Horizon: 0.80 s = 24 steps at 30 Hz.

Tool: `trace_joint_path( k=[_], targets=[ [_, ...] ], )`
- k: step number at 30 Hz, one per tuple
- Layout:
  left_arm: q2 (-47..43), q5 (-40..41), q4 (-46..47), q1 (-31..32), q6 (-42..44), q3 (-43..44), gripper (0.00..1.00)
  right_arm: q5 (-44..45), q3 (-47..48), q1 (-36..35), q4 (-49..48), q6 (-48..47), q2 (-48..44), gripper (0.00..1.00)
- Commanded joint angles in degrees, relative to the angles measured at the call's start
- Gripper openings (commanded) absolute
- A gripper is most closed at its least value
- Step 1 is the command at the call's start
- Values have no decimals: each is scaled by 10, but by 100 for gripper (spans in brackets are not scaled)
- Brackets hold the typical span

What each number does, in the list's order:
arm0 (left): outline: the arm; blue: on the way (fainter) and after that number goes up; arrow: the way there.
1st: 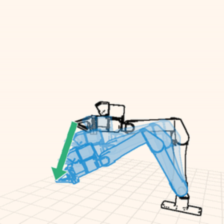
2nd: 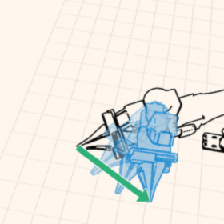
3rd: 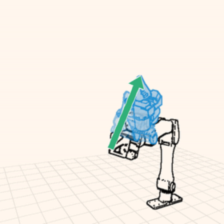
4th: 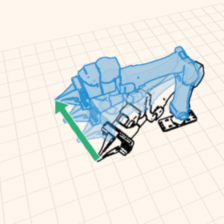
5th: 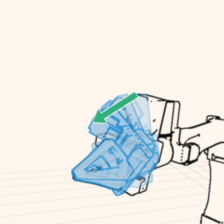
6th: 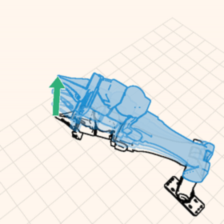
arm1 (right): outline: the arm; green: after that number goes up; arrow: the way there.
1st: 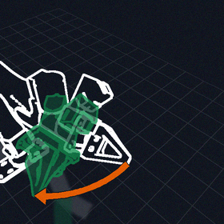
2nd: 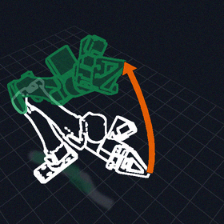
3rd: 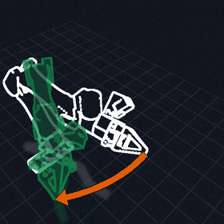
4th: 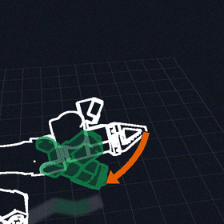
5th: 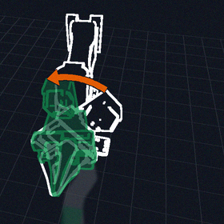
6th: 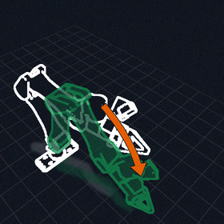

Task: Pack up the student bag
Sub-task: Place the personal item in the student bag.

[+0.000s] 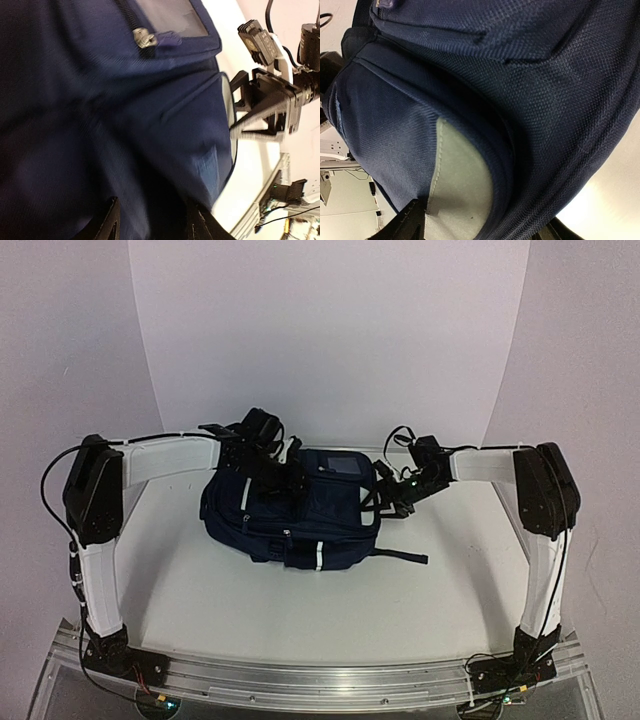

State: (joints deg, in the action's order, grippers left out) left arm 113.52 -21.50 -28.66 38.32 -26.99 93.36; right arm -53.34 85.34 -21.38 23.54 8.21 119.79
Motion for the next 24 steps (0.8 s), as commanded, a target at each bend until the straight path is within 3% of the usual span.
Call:
trace_joint_path(
  k=[1,9,17,24],
  targets=[
    [-124,106,-70,0,3,-44,46,-4,-9,-14,-13,5,-30,66],
    [-224,185,-133,-3,-4,-68,54,-1,-16,-15,-20,16,-44,71],
    [-187,164,-125,-3,-5,-74,57,50,-19,-24,-18,16,-69,82],
    [-142,123,-89,-4,-7,-66,53,93,-13,-24,-18,3,-128,81]
  ],
)
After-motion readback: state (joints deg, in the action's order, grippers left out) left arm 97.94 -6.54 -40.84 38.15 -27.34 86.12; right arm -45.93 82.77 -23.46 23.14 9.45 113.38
